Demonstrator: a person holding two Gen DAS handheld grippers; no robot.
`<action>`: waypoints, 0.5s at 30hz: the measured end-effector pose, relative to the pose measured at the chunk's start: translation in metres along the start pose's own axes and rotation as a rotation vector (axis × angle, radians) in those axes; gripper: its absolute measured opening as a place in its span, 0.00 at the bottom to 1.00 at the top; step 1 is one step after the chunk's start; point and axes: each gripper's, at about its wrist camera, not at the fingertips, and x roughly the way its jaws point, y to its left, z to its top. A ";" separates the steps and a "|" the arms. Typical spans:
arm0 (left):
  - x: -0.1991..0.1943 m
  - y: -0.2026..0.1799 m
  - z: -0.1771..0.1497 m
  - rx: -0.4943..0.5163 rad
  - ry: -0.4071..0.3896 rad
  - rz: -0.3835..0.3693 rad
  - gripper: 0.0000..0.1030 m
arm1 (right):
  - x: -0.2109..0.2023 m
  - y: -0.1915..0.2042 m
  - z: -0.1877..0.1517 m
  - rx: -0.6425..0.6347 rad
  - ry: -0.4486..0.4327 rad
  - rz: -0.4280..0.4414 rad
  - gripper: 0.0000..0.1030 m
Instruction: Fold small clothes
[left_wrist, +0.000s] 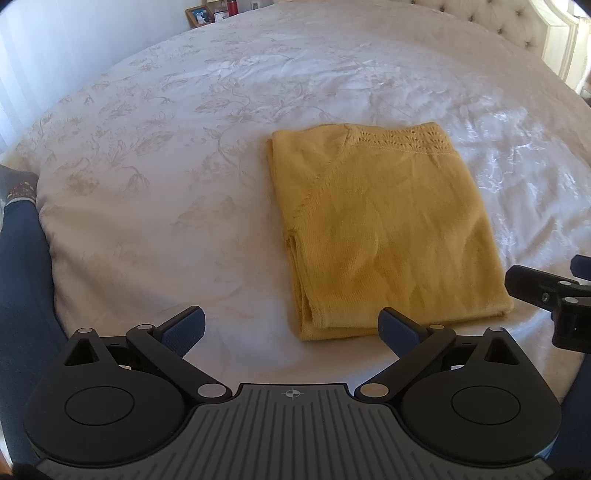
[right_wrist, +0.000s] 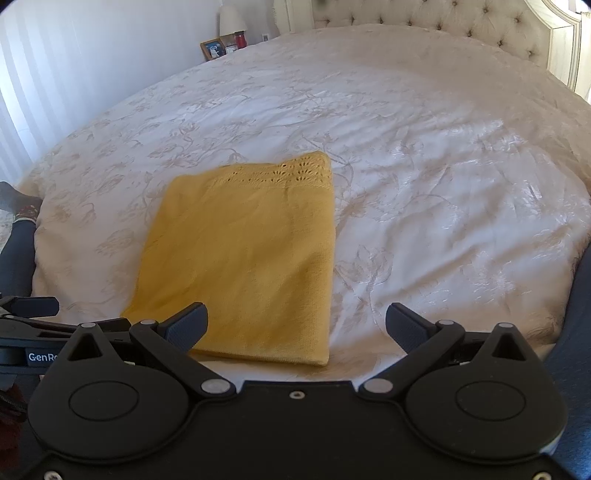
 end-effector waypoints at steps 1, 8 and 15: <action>0.000 0.000 0.000 -0.001 0.000 -0.002 0.99 | 0.000 0.000 0.000 -0.001 0.000 0.000 0.99; 0.001 0.001 0.000 -0.002 0.004 -0.012 0.99 | 0.000 0.002 -0.001 -0.001 0.003 0.005 0.99; 0.001 0.001 0.000 -0.001 0.007 -0.012 0.99 | 0.001 0.003 -0.001 -0.002 0.008 0.007 0.99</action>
